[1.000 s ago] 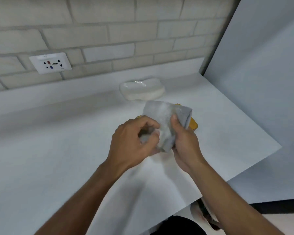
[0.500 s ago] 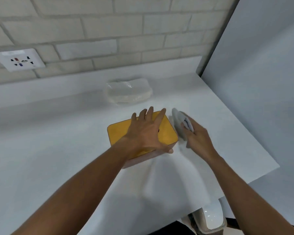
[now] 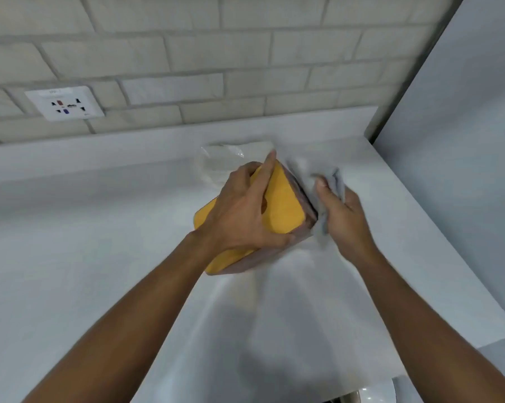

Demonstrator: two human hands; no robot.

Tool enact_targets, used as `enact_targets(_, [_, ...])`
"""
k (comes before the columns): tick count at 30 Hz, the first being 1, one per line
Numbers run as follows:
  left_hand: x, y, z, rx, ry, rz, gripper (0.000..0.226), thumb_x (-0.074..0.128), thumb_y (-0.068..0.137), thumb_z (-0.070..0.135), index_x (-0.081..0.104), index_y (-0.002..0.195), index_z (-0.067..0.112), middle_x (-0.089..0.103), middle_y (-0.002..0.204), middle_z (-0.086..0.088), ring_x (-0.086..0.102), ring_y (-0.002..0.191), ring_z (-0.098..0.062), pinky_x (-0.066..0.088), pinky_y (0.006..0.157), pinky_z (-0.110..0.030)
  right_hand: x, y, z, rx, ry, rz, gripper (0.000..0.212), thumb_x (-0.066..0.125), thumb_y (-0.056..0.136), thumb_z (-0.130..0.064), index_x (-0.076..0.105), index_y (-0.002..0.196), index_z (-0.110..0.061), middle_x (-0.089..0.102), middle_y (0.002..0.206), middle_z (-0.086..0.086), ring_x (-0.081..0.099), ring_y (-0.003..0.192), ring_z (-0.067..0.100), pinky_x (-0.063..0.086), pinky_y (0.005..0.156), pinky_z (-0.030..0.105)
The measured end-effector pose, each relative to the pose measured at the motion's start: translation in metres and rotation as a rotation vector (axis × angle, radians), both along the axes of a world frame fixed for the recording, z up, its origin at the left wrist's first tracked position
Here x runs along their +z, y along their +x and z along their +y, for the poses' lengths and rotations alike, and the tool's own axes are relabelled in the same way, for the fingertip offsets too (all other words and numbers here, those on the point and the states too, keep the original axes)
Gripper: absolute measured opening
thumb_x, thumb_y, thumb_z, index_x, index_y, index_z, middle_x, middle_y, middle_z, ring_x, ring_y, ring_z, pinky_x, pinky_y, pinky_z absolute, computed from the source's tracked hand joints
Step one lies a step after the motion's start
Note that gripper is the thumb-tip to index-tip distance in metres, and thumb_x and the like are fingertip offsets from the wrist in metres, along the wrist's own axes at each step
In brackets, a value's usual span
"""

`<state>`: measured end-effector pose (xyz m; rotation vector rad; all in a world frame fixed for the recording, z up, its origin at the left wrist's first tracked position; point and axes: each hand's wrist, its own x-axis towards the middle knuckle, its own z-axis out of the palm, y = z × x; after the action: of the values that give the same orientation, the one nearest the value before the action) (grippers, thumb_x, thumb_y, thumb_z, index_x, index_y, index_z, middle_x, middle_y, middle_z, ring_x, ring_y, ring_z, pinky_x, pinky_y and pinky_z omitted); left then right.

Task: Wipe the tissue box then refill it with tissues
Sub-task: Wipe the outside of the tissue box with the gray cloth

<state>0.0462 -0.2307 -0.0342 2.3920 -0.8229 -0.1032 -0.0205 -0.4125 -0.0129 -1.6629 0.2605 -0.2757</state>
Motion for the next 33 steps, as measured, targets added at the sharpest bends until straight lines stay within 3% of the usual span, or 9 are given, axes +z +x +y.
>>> enact_targets(5, [-0.004,0.004,0.044,0.024,-0.238,0.157,0.156,0.088,0.056,0.063,-0.029,0.157,0.044,0.020,0.158,0.005,0.031,0.133,-0.001,0.030,0.100,-0.009,0.046,0.021,-0.002,-0.008,-0.023,-0.120,0.016,0.052,0.102,-0.030,0.068,0.101,-0.034,0.073,0.092,-0.019,0.067,0.097,0.000,0.049,0.084,0.018])
enact_targets(9, [-0.019,0.003,0.066,0.049,-0.336,0.229,0.156,0.085,0.055,0.074,-0.028,0.157,0.044,0.020,0.165,-0.001,0.026,0.152,-0.012,0.026,0.114,-0.018,0.045,0.032,0.010,0.111,-0.164,-0.063,0.018,0.053,0.101,-0.036,0.067,0.113,-0.035,0.071,0.103,-0.021,0.063,0.101,-0.006,0.049,0.093,0.022])
enact_targets(12, [-0.020,0.005,0.070,0.028,-0.396,0.242,0.157,0.080,0.047,0.090,-0.027,0.155,0.051,0.009,0.171,0.004,0.014,0.160,-0.015,0.024,0.127,-0.043,0.041,0.036,0.024,0.287,-0.262,-0.071,0.035,0.053,0.102,-0.029,0.056,0.136,-0.037,0.058,0.133,-0.024,0.050,0.118,-0.016,0.042,0.094,0.007])
enact_targets(16, [-0.019,0.012,0.067,0.021,-0.434,0.238,0.162,0.076,0.043,0.094,-0.019,0.161,0.039,0.004,0.174,0.009,0.009,0.161,-0.012,0.020,0.129,-0.055,0.044,0.049,0.036,0.380,-0.652,-0.108,0.048,0.056,0.100,-0.025,0.045,0.145,-0.038,0.042,0.149,-0.024,0.041,0.136,-0.002,0.034,0.112,0.021])
enact_targets(19, [-0.021,0.011,0.061,0.024,-0.462,0.245,0.166,0.075,0.040,0.095,-0.009,0.166,0.027,0.014,0.170,0.013,0.014,0.158,-0.005,0.021,0.130,-0.044,0.044,0.058,0.043,0.430,-0.869,-0.057,0.050,0.056,0.100,-0.029,0.042,0.147,-0.038,0.031,0.155,-0.023,0.032,0.143,0.004,0.029,0.116,0.028])
enact_targets(23, [-0.012,0.005,0.052,0.015,-0.573,0.270,0.122,0.078,0.041,0.092,0.005,0.139,0.080,0.022,0.145,0.056,0.024,0.142,0.022,0.026,0.113,-0.006,0.049,0.058,0.051,0.539,-0.999,0.014,0.046,0.050,0.102,-0.034,0.041,0.148,-0.032,0.034,0.157,-0.015,0.022,0.141,0.000,0.023,0.109,0.021])
enact_targets(25, [-0.009,0.005,0.050,0.014,-0.593,0.256,0.113,0.086,0.043,0.081,0.010,0.126,0.091,0.024,0.136,0.062,0.028,0.137,0.026,0.028,0.106,-0.003,0.051,0.056,0.054,0.564,-1.024,0.006,0.045,0.046,0.103,-0.034,0.041,0.148,-0.032,0.036,0.156,-0.014,0.021,0.143,0.003,0.018,0.108,0.020])
enact_targets(28, [-0.014,0.007,0.049,0.017,-0.614,0.229,0.110,0.087,0.053,0.062,0.015,0.132,0.085,0.030,0.148,0.043,0.033,0.144,0.012,0.031,0.109,-0.009,0.043,0.059,0.054,0.657,-1.064,-0.023,0.044,0.039,0.103,-0.044,0.040,0.147,-0.039,0.033,0.156,-0.019,0.017,0.148,0.003,0.009,0.120,0.028])
enact_targets(33, [-0.018,0.007,0.051,-0.002,-0.598,0.232,0.110,0.081,0.064,0.060,0.015,0.151,0.055,0.026,0.154,0.035,0.027,0.148,0.011,0.027,0.110,-0.004,0.049,0.070,0.051,0.529,-1.051,0.037,0.035,0.034,0.102,-0.050,0.048,0.133,-0.045,0.050,0.141,-0.009,0.047,0.125,0.015,0.041,0.100,0.040])
